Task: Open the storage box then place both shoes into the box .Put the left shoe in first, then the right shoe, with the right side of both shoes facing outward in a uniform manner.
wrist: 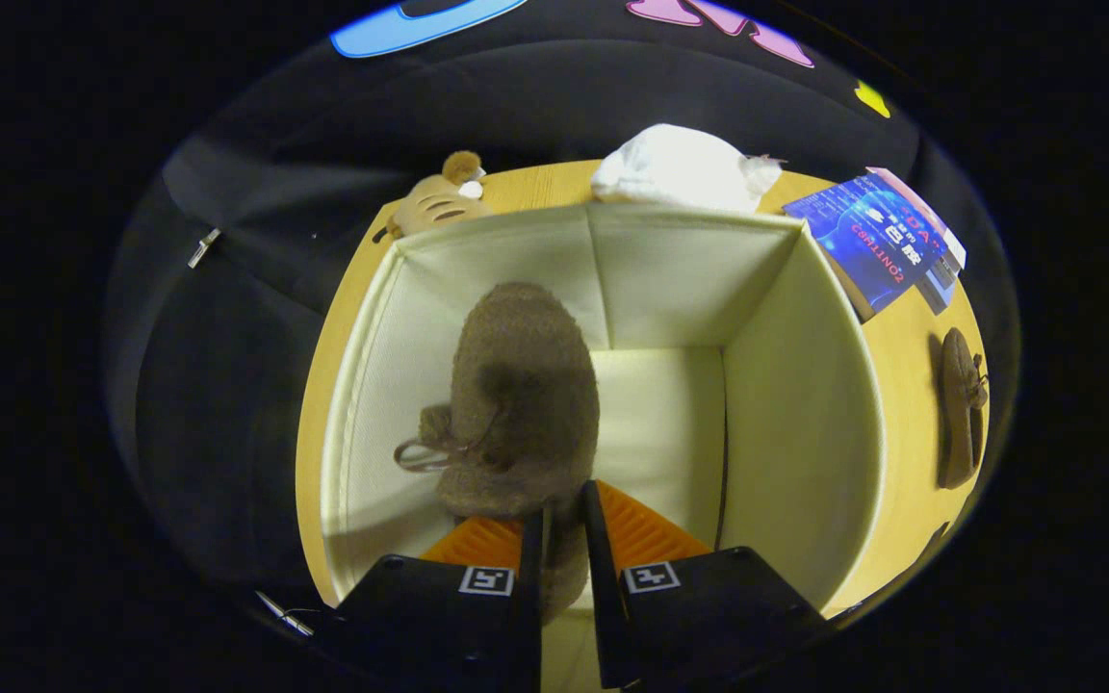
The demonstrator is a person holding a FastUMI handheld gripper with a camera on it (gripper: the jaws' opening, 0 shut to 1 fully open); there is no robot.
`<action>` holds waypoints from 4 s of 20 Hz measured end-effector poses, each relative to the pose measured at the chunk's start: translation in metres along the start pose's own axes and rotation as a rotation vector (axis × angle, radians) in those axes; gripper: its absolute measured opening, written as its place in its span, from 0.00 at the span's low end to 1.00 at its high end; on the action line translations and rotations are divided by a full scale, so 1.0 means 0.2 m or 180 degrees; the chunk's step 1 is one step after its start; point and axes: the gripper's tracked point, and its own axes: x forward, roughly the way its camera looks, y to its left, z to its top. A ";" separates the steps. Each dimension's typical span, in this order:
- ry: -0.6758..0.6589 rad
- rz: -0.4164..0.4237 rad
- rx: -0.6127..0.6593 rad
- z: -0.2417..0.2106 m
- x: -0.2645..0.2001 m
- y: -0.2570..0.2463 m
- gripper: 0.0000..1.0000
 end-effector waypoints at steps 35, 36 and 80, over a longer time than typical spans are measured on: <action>-0.1156 -0.0629 0.0060 0.25 -0.94 -2.39 0.99; -0.1111 -0.0654 0.0011 0.23 -0.91 -2.46 0.99; -0.1029 -0.0555 0.0261 0.28 -0.71 -2.11 0.07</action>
